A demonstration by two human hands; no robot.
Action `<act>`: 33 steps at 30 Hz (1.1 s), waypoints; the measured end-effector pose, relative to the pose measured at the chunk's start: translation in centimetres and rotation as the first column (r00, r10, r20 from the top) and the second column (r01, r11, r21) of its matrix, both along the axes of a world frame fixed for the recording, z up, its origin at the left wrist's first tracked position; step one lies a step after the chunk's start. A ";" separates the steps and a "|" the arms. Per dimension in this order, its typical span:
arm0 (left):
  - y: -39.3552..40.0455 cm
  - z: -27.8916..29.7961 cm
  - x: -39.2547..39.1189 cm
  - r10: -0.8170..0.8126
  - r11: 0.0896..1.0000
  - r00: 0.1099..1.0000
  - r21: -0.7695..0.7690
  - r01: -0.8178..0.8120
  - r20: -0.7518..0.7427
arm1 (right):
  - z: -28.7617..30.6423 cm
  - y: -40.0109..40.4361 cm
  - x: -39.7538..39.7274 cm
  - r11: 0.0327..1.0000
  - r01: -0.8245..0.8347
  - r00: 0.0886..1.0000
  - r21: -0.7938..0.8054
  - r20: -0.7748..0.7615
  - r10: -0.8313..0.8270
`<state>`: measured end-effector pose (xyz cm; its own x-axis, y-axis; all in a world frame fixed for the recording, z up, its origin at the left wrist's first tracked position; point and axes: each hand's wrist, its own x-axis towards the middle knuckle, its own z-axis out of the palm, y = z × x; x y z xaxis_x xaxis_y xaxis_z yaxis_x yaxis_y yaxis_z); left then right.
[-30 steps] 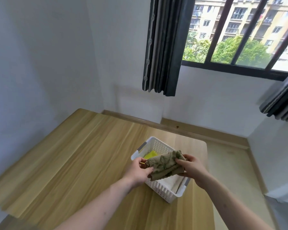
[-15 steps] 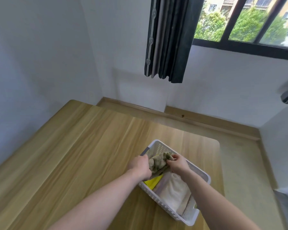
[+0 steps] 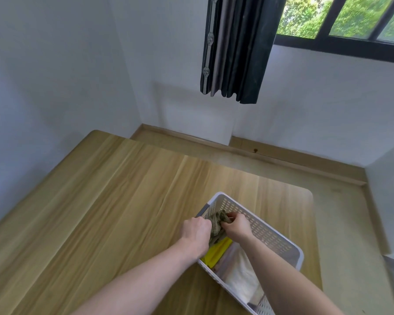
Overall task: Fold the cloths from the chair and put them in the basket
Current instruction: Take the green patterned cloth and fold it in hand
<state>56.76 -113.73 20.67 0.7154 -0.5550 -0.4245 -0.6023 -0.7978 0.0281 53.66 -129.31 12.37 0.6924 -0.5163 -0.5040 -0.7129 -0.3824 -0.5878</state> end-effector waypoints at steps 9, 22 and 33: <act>0.5 -1.7 -0.3 -0.018 0.997 0.956 0.068 0.040 -0.293 | 0.2 1.0 -0.5 0.987 -0.039 0.998 -0.156 -0.056 0.031; 5.8 3.2 -3.1 0.072 0.915 0.966 -0.369 -0.162 -0.247 | 8.2 2.1 -7.8 0.994 -0.040 0.986 -0.097 0.155 0.054; 19.5 9.4 -18.4 0.344 0.740 0.921 -0.552 -0.385 -0.181 | 16.9 8.5 -22.1 0.976 -0.216 0.905 0.036 0.382 0.187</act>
